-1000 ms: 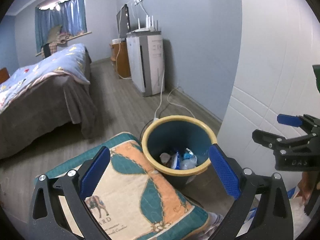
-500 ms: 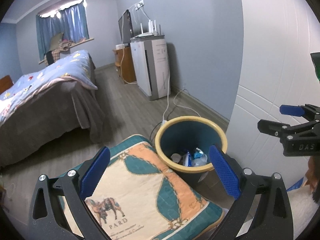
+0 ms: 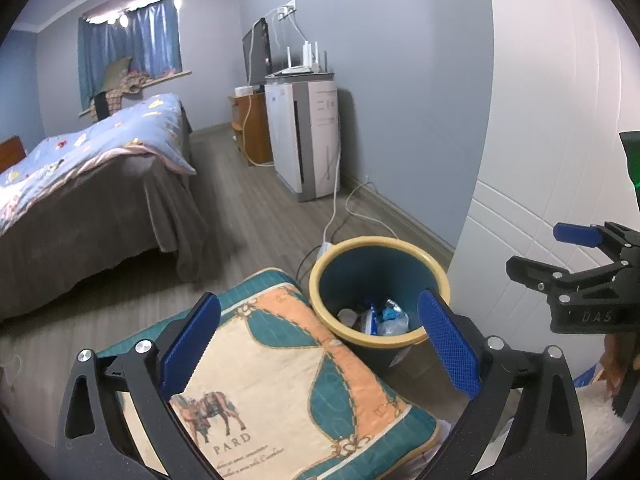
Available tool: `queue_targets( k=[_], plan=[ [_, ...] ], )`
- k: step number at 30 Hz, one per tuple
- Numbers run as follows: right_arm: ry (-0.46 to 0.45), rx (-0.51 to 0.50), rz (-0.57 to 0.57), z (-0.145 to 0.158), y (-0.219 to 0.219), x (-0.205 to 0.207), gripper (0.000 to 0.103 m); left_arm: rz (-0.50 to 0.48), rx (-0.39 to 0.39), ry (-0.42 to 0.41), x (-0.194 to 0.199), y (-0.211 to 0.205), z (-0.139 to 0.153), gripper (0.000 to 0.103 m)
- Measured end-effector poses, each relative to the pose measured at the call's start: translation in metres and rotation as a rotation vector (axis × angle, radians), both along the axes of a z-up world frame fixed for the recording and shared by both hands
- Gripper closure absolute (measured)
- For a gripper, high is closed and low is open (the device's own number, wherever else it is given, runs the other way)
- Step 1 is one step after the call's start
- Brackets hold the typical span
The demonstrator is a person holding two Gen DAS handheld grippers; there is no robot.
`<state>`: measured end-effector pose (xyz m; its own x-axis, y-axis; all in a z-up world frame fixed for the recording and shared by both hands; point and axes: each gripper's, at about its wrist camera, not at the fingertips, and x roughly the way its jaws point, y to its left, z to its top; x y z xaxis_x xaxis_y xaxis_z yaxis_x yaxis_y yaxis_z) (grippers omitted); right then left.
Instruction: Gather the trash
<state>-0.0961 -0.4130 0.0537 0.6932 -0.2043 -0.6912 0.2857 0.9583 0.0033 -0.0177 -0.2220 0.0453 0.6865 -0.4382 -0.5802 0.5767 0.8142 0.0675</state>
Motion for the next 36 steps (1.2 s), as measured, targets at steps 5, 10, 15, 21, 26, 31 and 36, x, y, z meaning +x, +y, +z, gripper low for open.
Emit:
queue_targets(
  k=[5, 10, 15, 21, 26, 31, 36],
  plan=[
    [-0.001, -0.003, 0.0, 0.0008, 0.0011, -0.0002, 0.006, 0.002, 0.003, -0.004, 0.0, 0.0004, 0.0011, 0.005],
    [-0.003, -0.009, 0.002, 0.0031, 0.0002, -0.0017, 0.006, 0.005, 0.004, -0.004, -0.0004, 0.0004, 0.0011, 0.005],
    [-0.003, -0.01, 0.003, 0.0029, 0.0005, -0.0016, 0.006, 0.004, 0.004, -0.008, -0.0004, 0.0011, 0.001, 0.005],
    [-0.002, -0.01, 0.002, 0.0027, 0.0012, -0.0017, 0.006, 0.005, 0.002, -0.004, 0.0001, 0.002, 0.0012, 0.005],
    [-0.001, -0.01, 0.003, 0.0028, 0.001, -0.0016, 0.006, 0.005, 0.003, -0.006, -0.0004, 0.0016, 0.0014, 0.005],
    [0.0, -0.012, 0.005, 0.0029, 0.0002, -0.0015, 0.006, 0.002, 0.001, -0.003, -0.0009, 0.002, 0.0009, 0.005],
    [0.001, -0.011, 0.006, 0.0026, -0.0019, -0.0015, 0.006, 0.001, 0.005, -0.007, -0.0022, 0.0001, -0.0001, 0.005]
  ],
)
